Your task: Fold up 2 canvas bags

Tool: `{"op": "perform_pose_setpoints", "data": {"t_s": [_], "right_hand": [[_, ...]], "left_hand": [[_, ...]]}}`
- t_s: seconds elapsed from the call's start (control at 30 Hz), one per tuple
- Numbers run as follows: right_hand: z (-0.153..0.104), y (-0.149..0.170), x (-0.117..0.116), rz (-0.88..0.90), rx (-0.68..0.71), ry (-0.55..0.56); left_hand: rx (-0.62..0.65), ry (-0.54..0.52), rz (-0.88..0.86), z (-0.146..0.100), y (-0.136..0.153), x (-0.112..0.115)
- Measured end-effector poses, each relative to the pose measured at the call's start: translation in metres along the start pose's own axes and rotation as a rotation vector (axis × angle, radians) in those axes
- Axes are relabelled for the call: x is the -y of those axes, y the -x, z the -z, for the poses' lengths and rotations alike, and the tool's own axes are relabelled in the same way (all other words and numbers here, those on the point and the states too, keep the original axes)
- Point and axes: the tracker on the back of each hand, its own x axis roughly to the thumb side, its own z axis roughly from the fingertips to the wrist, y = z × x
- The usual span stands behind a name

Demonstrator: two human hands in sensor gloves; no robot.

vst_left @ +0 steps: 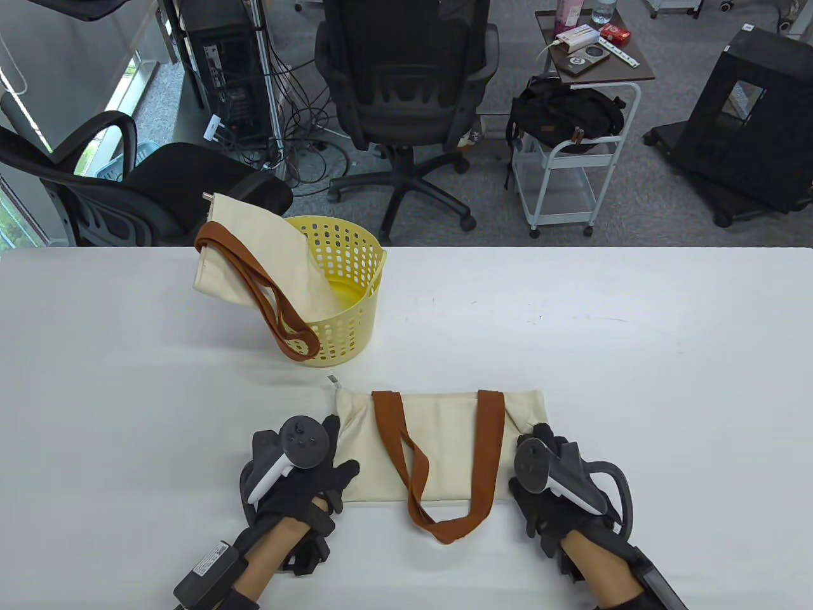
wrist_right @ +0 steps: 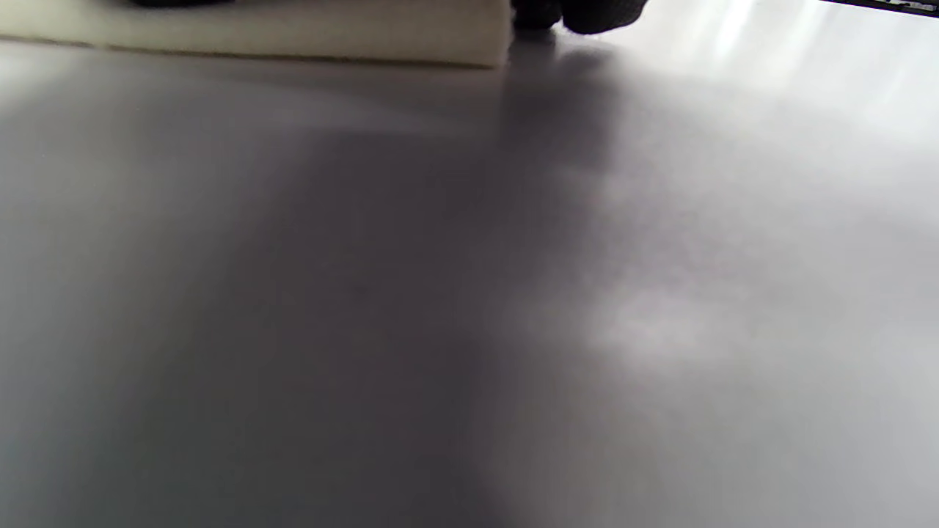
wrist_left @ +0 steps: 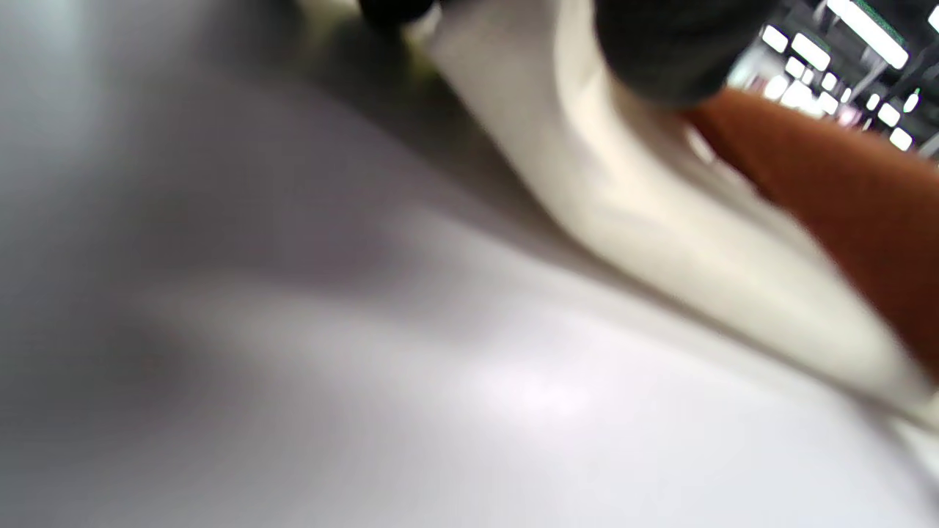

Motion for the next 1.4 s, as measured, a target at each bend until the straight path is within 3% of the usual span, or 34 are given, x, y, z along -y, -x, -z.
{"op": "perform_pose_setpoints", "data": {"t_s": [0.1, 0.37, 0.5, 0.6, 0.73, 0.93, 1.2, 1.27, 1.4], "right_hand": [[0.0, 0.001, 0.001, 0.014, 0.004, -0.004], [0.001, 0.001, 0.002, 0.091, 0.032, -0.03], [-0.001, -0.003, 0.004, 0.156, 0.087, -0.03], [-0.002, -0.007, 0.005, 0.238, 0.119, -0.037], [-0.004, -0.007, 0.005, 0.307, 0.147, -0.03], [-0.003, 0.001, 0.005, 0.456, 0.179, -0.047], [0.001, 0.016, 0.002, 0.629, 0.18, -0.071], [0.001, 0.019, 0.0, 0.692, 0.189, -0.079], [0.002, 0.022, -0.001, 0.798, 0.168, -0.065]], "left_hand": [[0.013, -0.053, -0.033, -0.001, -0.003, -0.008], [0.072, -0.038, -0.451, -0.003, -0.005, -0.037], [0.147, -0.024, -0.566, -0.01, -0.03, -0.056], [0.192, -0.011, -0.528, -0.014, -0.06, -0.06], [0.229, 0.02, -0.479, -0.012, -0.099, -0.047], [0.24, 0.099, -0.444, 0.006, -0.136, -0.007], [0.209, 0.196, -0.411, 0.029, -0.149, 0.044], [0.204, 0.261, -0.437, 0.031, -0.15, 0.055], [0.219, 0.301, -0.441, 0.031, -0.15, 0.06]]}}
